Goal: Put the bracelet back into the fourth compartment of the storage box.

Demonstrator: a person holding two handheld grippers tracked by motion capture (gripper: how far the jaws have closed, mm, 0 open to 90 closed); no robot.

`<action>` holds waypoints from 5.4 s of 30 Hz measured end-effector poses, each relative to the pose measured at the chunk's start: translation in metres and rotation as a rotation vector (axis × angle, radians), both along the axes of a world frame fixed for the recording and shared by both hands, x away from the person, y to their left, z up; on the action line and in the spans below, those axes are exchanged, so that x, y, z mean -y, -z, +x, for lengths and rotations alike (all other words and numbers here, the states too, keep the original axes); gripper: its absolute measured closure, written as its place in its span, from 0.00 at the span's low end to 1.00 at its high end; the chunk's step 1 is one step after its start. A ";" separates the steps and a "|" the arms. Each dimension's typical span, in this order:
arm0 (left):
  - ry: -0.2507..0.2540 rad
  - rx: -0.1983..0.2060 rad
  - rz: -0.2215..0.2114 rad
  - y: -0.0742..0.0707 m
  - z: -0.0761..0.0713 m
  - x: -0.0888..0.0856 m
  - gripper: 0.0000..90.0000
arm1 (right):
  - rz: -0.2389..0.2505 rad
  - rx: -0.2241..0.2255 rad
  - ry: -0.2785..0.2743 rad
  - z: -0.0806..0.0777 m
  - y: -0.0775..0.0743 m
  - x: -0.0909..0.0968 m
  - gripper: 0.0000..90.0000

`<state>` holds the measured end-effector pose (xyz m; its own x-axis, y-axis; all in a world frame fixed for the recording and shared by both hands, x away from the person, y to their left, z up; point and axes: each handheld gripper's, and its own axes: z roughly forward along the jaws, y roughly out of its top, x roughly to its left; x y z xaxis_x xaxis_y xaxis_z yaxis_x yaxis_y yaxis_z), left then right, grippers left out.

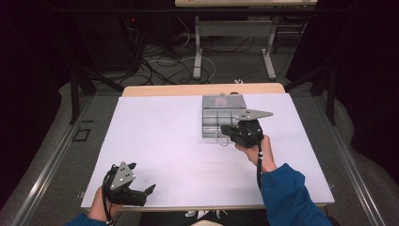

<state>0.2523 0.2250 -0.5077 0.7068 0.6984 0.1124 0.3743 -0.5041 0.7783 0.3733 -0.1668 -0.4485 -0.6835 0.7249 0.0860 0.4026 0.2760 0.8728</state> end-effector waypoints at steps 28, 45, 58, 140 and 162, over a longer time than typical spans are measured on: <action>0.001 -0.002 0.005 0.001 0.002 -0.003 0.03 | -0.021 0.032 0.024 0.028 -0.007 -0.015 0.97; 0.006 -0.003 -0.004 0.002 0.001 -0.002 0.03 | -0.032 0.041 0.043 0.042 -0.006 -0.019 0.96; 0.014 -0.010 -0.004 0.002 0.000 -0.001 0.03 | -0.046 0.043 0.063 0.055 0.001 -0.029 0.96; 0.028 -0.007 0.020 0.003 0.001 0.000 0.03 | -0.274 -0.176 0.140 0.096 0.064 -0.044 0.43; 0.028 -0.012 0.021 0.003 0.000 0.000 0.03 | -0.223 -0.200 -0.040 0.051 0.035 -0.011 0.06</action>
<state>0.2522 0.2248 -0.5103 0.7277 0.6756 0.1185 0.3686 -0.5308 0.7631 0.4238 -0.1554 -0.4837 -0.6973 0.7139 0.0639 0.5456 0.4708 0.6933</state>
